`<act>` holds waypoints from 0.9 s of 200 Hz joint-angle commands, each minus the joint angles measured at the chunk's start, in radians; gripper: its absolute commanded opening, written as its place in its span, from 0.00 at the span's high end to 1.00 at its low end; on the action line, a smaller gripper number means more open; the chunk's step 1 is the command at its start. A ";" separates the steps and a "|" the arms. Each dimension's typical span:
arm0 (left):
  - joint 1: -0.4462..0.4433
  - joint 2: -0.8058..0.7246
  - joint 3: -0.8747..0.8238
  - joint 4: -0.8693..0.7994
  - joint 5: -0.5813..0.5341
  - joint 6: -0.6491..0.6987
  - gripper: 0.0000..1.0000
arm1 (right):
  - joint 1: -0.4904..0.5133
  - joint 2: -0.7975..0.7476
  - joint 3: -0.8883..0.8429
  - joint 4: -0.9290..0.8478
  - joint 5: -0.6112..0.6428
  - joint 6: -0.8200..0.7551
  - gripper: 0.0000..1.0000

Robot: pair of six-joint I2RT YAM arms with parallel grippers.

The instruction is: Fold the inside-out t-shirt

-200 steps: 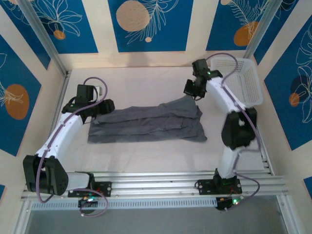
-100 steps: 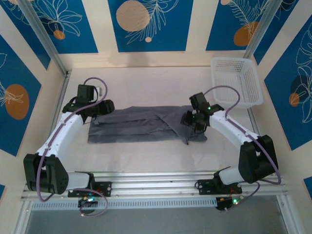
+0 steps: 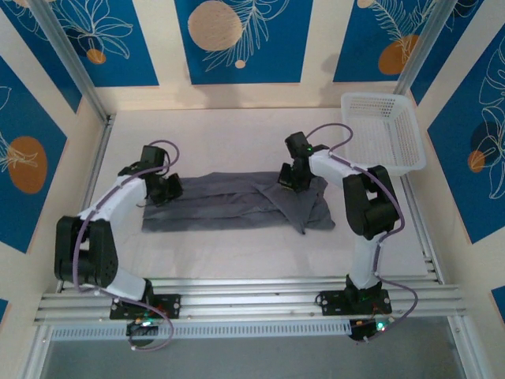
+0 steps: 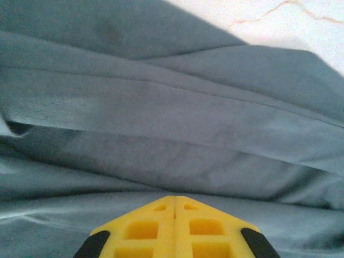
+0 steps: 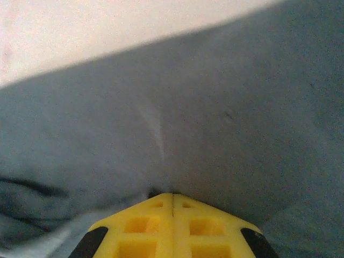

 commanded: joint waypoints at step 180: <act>-0.021 1.114 1.268 0.032 0.098 -0.073 1.00 | 0.457 0.218 0.188 -0.018 -0.421 0.160 1.00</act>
